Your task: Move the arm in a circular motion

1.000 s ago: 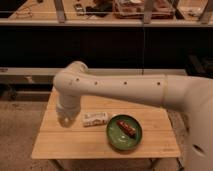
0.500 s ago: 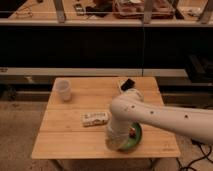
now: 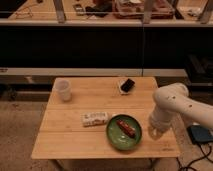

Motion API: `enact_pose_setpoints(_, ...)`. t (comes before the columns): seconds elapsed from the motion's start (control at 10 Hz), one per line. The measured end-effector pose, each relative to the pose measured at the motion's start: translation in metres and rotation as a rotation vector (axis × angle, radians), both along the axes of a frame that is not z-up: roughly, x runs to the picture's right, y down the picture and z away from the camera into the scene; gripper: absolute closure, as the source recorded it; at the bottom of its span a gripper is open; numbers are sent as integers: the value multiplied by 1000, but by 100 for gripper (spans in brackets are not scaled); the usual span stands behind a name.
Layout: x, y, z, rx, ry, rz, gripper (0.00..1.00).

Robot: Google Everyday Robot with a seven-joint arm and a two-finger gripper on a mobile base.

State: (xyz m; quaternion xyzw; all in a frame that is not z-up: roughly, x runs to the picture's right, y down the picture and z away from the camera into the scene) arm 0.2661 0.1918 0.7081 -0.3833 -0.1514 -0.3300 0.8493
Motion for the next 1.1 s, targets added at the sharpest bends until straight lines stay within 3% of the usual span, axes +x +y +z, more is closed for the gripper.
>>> enact_pose_setpoints(0.2,7,-68,37,54,100,25,100)
enact_pose_setpoints(0.3,-22,-112,60,93,108,37,100)
enact_pose_setpoints(0.4,-53,-139,73,118,87,44,100)
enact_pose_setpoints(0.6,-154,-192,94,161,-27,42,100)
enact_pose_setpoints(0.7,-207,-209,98,176,-95,23,100)
enact_pose_setpoints(0.8,-254,-217,97,184,-159,-5,100)
enact_pose_setpoints(1.0,-374,-216,77,211,-347,-120,100)
enact_pose_setpoints(1.1,-405,-209,66,222,-405,-169,100)
